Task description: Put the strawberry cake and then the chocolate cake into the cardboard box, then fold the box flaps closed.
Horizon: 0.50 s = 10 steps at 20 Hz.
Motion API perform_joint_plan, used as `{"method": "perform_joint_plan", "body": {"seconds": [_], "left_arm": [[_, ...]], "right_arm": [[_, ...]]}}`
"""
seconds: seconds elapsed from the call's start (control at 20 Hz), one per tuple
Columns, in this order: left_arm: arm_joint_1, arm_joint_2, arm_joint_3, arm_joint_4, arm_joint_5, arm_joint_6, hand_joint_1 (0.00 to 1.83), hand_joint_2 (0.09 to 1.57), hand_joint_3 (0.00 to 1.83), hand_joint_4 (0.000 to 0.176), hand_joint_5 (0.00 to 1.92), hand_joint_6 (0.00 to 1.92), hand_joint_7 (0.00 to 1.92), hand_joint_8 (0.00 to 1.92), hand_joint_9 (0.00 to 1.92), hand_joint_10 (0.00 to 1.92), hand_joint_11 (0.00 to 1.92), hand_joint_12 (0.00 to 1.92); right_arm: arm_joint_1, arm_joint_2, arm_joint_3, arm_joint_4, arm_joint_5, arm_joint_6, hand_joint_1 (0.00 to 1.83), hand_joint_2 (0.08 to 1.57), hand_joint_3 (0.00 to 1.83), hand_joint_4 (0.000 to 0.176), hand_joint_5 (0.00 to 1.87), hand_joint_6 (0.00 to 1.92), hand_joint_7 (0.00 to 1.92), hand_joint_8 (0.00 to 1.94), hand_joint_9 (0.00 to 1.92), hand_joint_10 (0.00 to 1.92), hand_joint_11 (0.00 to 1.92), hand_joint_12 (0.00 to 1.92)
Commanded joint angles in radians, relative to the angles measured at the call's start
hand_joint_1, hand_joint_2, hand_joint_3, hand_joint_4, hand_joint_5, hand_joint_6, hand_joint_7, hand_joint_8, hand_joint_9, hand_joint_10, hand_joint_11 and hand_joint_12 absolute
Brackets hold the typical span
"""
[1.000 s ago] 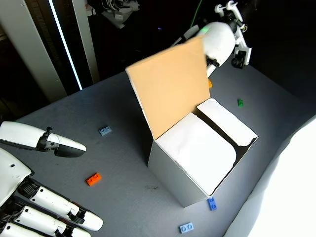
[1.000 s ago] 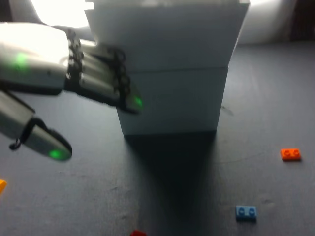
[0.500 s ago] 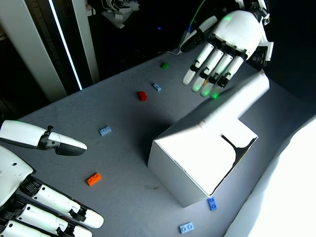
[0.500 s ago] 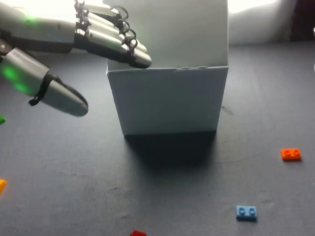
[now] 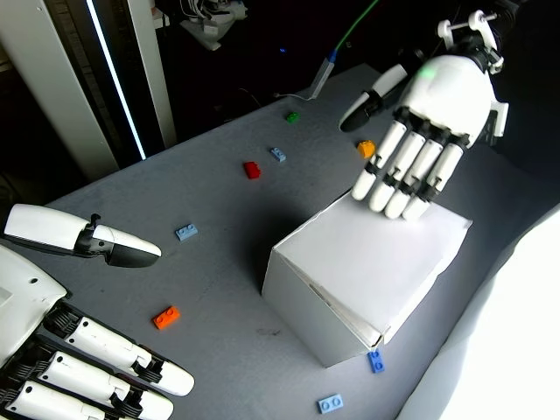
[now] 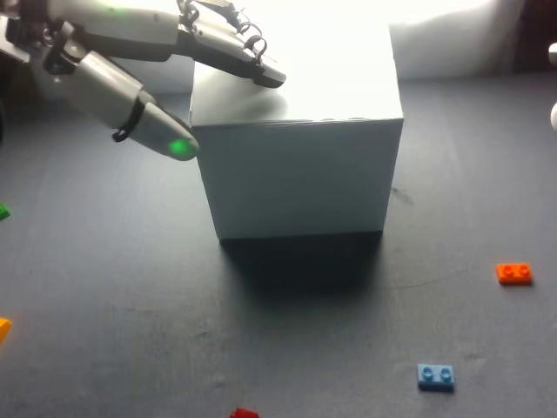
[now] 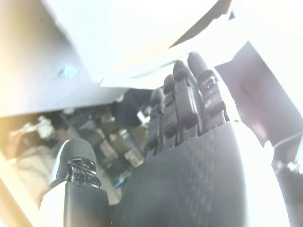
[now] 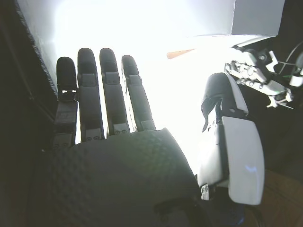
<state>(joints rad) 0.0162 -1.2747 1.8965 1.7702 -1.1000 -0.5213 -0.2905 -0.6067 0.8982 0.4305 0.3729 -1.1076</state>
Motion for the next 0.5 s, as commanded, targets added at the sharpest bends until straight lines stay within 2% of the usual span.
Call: {"method": "perform_joint_plan", "body": {"seconds": [0.0, 0.1, 0.15, 0.2, 0.45], "left_arm": [[-0.001, -0.005, 0.022, -0.078, -0.002, -0.001, 0.20, 1.15, 0.00, 0.020, 0.20, 0.01, 0.21, 0.00, 0.27, 0.00, 0.00, 0.82], [0.012, -0.034, 0.066, -0.074, -0.002, 0.000, 0.17, 1.15, 0.00, 0.026, 0.19, 0.00, 0.19, 0.00, 0.27, 0.00, 0.00, 0.83], [0.021, -0.040, 0.075, -0.072, -0.003, 0.000, 0.16, 1.16, 0.00, 0.023, 0.19, 0.00, 0.20, 0.01, 0.27, 0.00, 0.00, 0.82], [0.028, -0.041, 0.074, -0.071, -0.003, 0.000, 0.17, 1.16, 0.00, 0.024, 0.17, 0.00, 0.20, 0.00, 0.26, 0.00, 0.00, 0.78], [0.035, -0.035, 0.070, -0.071, -0.003, 0.000, 0.17, 1.16, 0.00, 0.020, 0.19, 0.00, 0.21, 0.01, 0.26, 0.00, 0.00, 0.82]], "right_arm": [[0.009, 0.013, 0.002, -0.003, 0.110, 0.005, 0.00, 1.16, 0.00, 0.000, 0.31, 0.01, 0.38, 0.00, 0.39, 0.00, 0.00, 0.96], [0.012, 0.013, 0.002, -0.003, 0.111, 0.005, 0.00, 1.16, 0.00, 0.000, 0.31, 0.00, 0.38, 0.00, 0.38, 0.00, 0.00, 0.96], [0.012, 0.013, 0.002, -0.003, 0.111, 0.005, 0.00, 1.15, 0.00, 0.000, 0.31, 0.00, 0.38, 0.00, 0.39, 0.00, 0.00, 0.96], [0.013, 0.013, 0.002, -0.003, 0.111, 0.005, 0.00, 1.15, 0.00, 0.000, 0.31, 0.00, 0.39, 0.00, 0.39, 0.01, 0.00, 0.99], [0.012, 0.014, 0.002, -0.003, 0.113, 0.005, 0.00, 1.15, 0.00, 0.000, 0.31, 0.00, 0.39, 0.00, 0.39, 0.00, 0.00, 1.01]]}}
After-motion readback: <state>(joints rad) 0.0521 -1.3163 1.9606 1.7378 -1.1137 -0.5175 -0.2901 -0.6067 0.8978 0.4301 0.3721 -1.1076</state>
